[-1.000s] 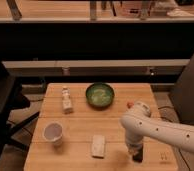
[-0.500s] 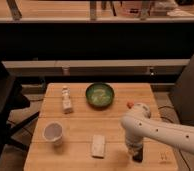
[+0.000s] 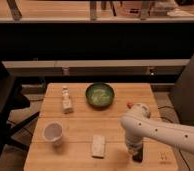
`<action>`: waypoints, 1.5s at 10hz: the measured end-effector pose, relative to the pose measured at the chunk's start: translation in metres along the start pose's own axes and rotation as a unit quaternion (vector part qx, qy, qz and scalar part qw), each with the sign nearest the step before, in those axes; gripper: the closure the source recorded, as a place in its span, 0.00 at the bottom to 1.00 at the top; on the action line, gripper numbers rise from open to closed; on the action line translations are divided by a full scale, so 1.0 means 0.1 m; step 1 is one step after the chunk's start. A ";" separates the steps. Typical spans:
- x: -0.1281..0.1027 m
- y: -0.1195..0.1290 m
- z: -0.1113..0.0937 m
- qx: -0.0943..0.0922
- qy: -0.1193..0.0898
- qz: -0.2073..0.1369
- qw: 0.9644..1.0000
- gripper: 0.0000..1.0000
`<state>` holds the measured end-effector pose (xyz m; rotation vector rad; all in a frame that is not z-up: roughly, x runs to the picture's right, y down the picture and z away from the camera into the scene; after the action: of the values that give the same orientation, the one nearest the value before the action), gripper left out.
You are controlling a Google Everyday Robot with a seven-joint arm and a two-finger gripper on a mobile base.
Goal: Push the eraser across the table
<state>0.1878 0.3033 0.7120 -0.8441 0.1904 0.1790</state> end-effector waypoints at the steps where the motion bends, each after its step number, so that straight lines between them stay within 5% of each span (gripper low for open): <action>1: 0.02 -0.01 0.01 0.000 0.000 0.000 1.000 1.00; 5: 0.13 -0.06 -0.06 0.008 -0.001 0.004 1.000 1.00; 10: 0.78 -0.21 -0.02 0.018 0.014 0.037 0.999 1.00; 15: 0.99 -0.31 0.32 0.004 0.032 0.070 0.997 1.00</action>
<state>0.2935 0.3157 0.7316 -0.8291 0.3111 0.2824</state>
